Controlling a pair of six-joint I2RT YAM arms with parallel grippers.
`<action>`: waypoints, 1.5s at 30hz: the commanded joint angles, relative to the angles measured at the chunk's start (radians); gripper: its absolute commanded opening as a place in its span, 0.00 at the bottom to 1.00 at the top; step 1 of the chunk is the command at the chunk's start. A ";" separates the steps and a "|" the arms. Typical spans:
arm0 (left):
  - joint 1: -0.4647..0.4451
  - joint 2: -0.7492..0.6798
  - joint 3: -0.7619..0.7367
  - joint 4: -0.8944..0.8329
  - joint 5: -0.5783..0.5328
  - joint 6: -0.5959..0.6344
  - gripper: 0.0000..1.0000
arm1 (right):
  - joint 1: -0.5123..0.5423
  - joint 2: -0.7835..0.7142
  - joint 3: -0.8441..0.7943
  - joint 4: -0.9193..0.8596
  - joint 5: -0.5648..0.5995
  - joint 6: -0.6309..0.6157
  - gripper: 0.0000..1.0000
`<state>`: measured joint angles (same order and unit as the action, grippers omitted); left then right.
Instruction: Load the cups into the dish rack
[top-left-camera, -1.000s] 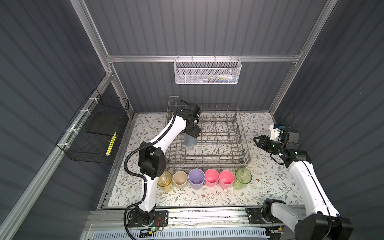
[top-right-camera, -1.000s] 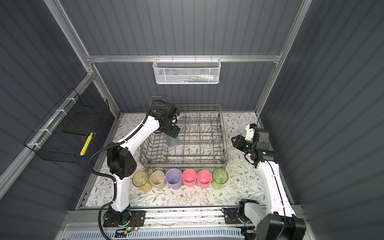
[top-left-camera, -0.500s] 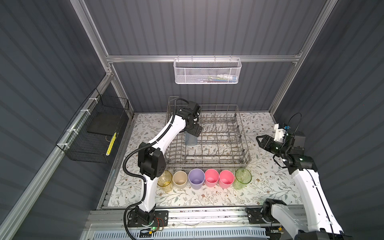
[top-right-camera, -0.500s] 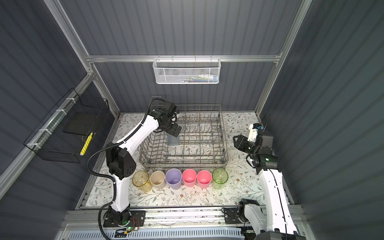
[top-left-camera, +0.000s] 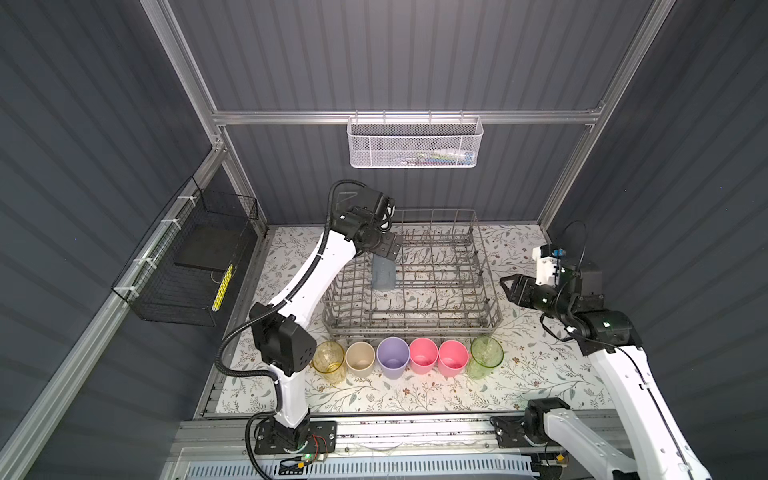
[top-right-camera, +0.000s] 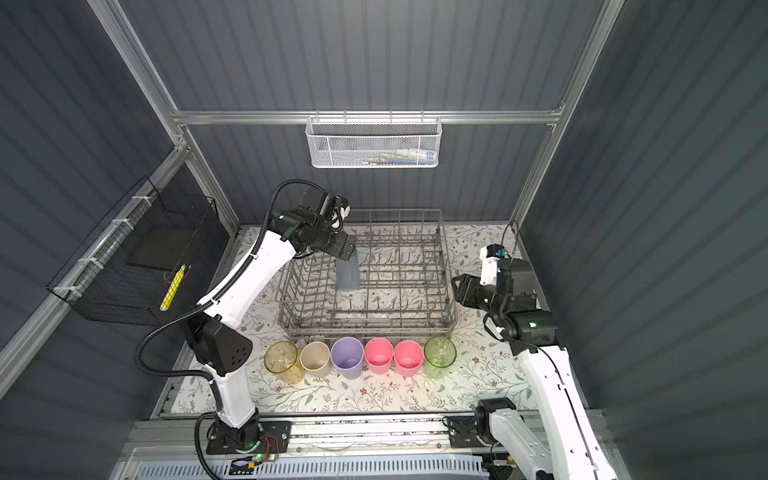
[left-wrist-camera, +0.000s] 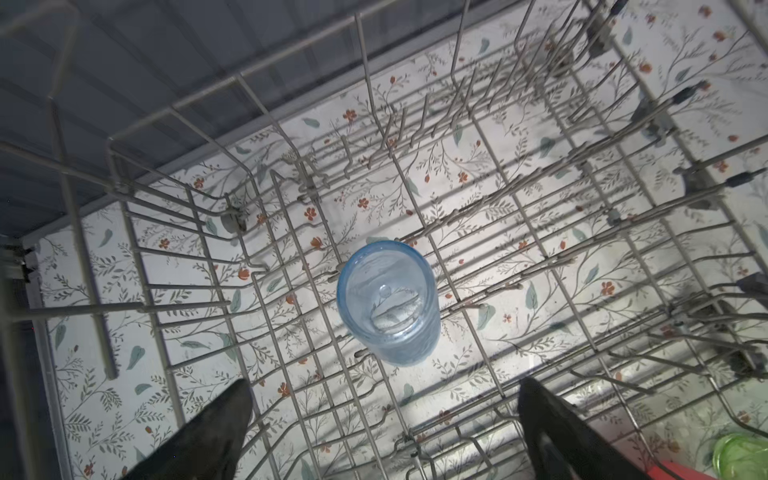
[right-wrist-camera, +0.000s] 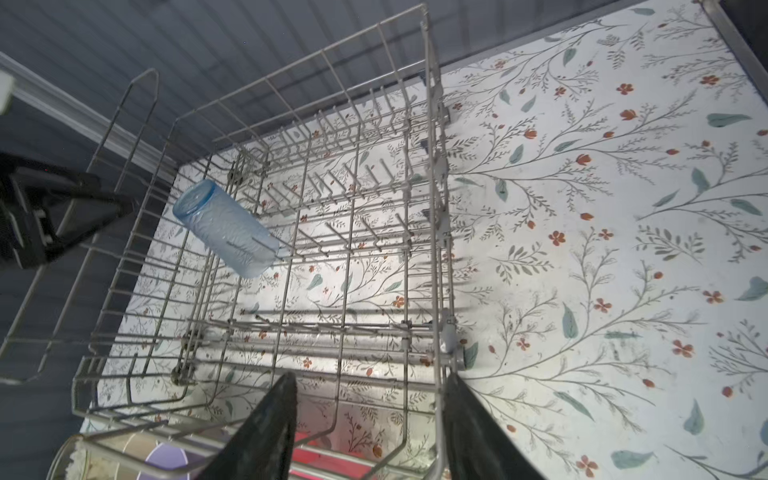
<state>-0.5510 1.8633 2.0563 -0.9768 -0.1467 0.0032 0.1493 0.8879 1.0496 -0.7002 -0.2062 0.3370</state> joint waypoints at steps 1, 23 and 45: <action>-0.006 -0.080 -0.049 0.073 0.012 -0.021 1.00 | 0.086 -0.007 0.019 -0.149 0.086 -0.014 0.57; -0.005 -0.107 -0.105 0.184 -0.007 -0.044 1.00 | 0.529 0.059 -0.112 -0.309 0.181 0.089 0.45; -0.005 -0.122 -0.143 0.205 0.004 -0.042 1.00 | 0.589 0.154 -0.192 -0.226 0.236 0.115 0.28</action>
<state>-0.5510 1.7435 1.9228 -0.7788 -0.1566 -0.0311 0.7341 1.0412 0.8696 -0.9306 -0.0078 0.4438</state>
